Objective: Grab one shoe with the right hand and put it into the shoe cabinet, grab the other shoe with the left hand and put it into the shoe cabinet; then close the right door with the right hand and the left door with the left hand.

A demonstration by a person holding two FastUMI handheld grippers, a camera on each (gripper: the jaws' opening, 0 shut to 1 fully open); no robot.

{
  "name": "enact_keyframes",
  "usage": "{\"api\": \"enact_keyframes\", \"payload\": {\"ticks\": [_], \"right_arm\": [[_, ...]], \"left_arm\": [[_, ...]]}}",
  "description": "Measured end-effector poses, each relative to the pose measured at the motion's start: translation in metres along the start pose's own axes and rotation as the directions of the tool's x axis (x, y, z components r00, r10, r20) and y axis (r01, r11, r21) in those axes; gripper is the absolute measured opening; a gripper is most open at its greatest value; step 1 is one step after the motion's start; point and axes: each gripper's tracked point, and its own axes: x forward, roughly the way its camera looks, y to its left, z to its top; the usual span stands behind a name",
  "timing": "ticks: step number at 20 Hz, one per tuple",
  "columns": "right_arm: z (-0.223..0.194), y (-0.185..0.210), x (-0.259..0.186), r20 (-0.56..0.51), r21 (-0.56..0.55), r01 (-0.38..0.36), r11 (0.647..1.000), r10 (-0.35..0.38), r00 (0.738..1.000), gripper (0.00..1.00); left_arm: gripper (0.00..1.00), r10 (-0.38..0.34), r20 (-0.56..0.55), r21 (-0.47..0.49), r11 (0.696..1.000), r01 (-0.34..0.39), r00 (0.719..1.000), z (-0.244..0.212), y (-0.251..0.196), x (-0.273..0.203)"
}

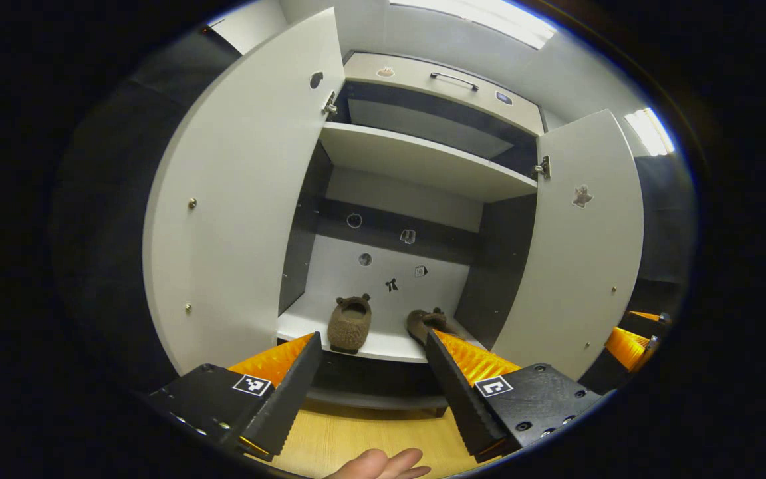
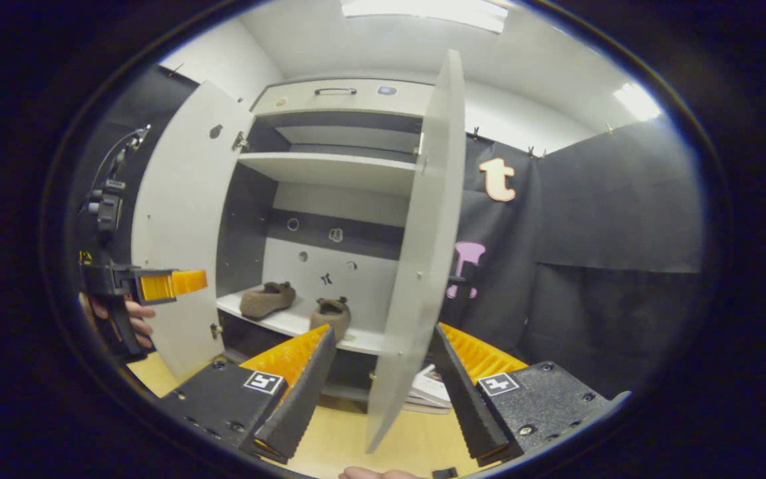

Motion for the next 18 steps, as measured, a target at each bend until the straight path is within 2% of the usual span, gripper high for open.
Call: {"api": "enact_keyframes", "payload": {"ticks": [3, 6, 8, 10, 11, 12, 14, 18], "right_arm": [[-0.014, -0.052, -0.007, -0.048, 0.023, 0.131, 0.991, -0.13, 0.99, 0.92], [-0.033, -0.072, 0.013, -0.106, -0.006, 0.157, 0.988, -0.157, 0.982, 0.92], [-0.03, -0.068, 0.033, -0.107, -0.022, 0.138, 0.99, -0.139, 0.984, 0.96], [-0.028, -0.053, 0.045, -0.093, -0.051, 0.096, 0.994, -0.101, 0.991, 0.92], [-0.03, -0.052, 0.048, -0.092, -0.083, 0.103, 0.991, -0.11, 0.99, 0.92], [-0.026, -0.052, 0.049, -0.075, -0.109, 0.109, 0.988, -0.117, 0.99, 0.86], [-0.023, -0.047, 0.048, -0.071, -0.142, 0.108, 0.984, -0.119, 0.99, 0.85], [-0.019, -0.022, 0.049, -0.087, -0.114, 0.037, 0.993, -0.047, 0.995, 0.84]], "left_arm": [[0.95, -0.057, -0.04, 0.031, 0.998, 0.059, 0.998, -0.014, -0.02, 0.009], [0.95, -0.108, -0.05, 0.029, 0.994, 0.109, 0.993, -0.02, -0.036, 0.012], [0.95, -0.121, -0.053, 0.032, 0.992, 0.123, 0.991, -0.018, -0.041, 0.011], [0.95, -0.112, -0.039, 0.039, 0.993, 0.114, 0.993, -0.013, -0.037, 0.012], [0.95, -0.105, -0.034, 0.04, 0.994, 0.106, 0.994, -0.012, -0.032, 0.011], [0.95, -0.095, -0.037, 0.039, 0.995, 0.096, 0.995, -0.013, -0.028, 0.01], [0.95, -0.067, -0.058, 0.038, 0.997, 0.069, 0.996, -0.019, -0.017, 0.009], [0.95, -0.042, -0.119, -0.003, 0.999, 0.042, 0.992, -0.034, -0.005, 0.011]]}}
